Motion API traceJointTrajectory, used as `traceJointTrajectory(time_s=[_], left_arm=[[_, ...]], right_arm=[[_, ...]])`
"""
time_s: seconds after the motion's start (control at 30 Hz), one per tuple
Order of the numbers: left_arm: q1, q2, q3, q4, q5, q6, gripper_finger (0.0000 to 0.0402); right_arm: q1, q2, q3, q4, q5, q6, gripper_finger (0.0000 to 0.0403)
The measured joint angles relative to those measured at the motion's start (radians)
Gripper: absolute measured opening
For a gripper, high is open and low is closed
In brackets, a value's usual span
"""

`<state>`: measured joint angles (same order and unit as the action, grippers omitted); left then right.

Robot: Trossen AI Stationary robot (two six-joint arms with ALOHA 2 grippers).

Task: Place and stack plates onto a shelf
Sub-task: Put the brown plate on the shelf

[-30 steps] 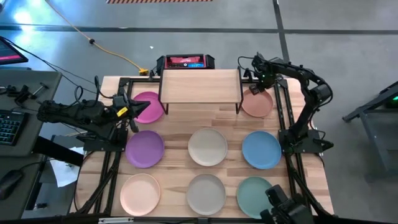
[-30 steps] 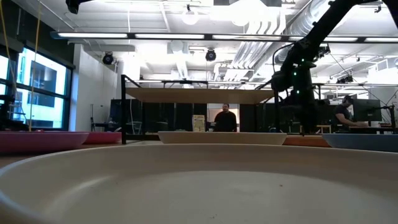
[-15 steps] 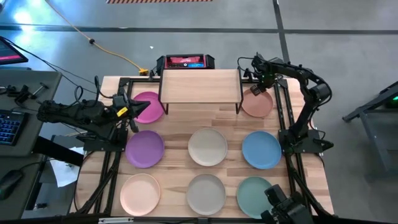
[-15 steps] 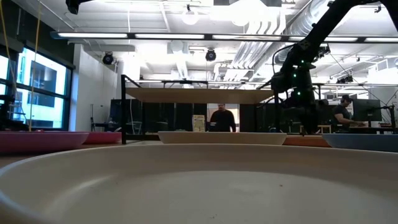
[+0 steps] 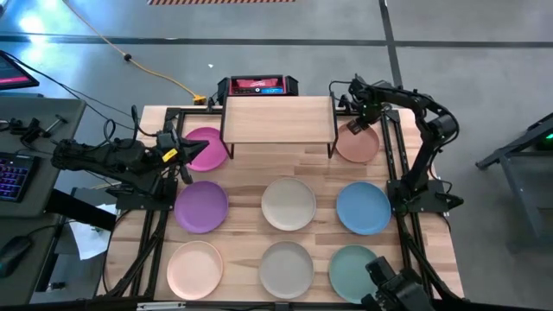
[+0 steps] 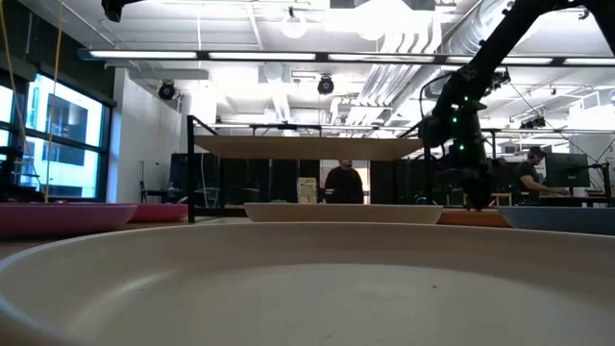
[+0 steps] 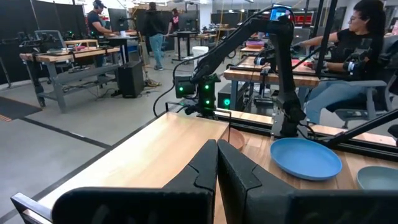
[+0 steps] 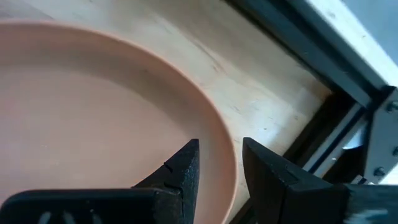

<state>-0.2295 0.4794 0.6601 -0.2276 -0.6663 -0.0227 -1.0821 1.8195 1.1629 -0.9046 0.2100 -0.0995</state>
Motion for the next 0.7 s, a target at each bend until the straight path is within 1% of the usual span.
traceJointTrajectory(time_s=[0.27, 0.47, 0.6, 0.7], left_arm=[[0.000, 0.000, 0.000, 0.000, 0.000, -0.002, 0.0003], [0.000, 0.000, 0.000, 0.000, 0.000, -0.001, 0.0003], [0.000, 0.000, 0.000, 0.000, -0.006, -0.001, 0.0003], [0.000, 0.000, 0.000, 0.000, -0.013, -0.001, 0.0003]], right_arm=[[0.007, 0.020, 0.000, 0.006, 0.042, 0.010, 0.0103], [-0.014, 0.020, 0.000, 0.015, 0.042, 0.012, 0.0103], [-0.014, 0.042, 0.000, 0.013, 0.020, 0.014, 0.0103], [0.000, 0.057, 0.000, 0.015, 0.029, 0.015, 0.0103]])
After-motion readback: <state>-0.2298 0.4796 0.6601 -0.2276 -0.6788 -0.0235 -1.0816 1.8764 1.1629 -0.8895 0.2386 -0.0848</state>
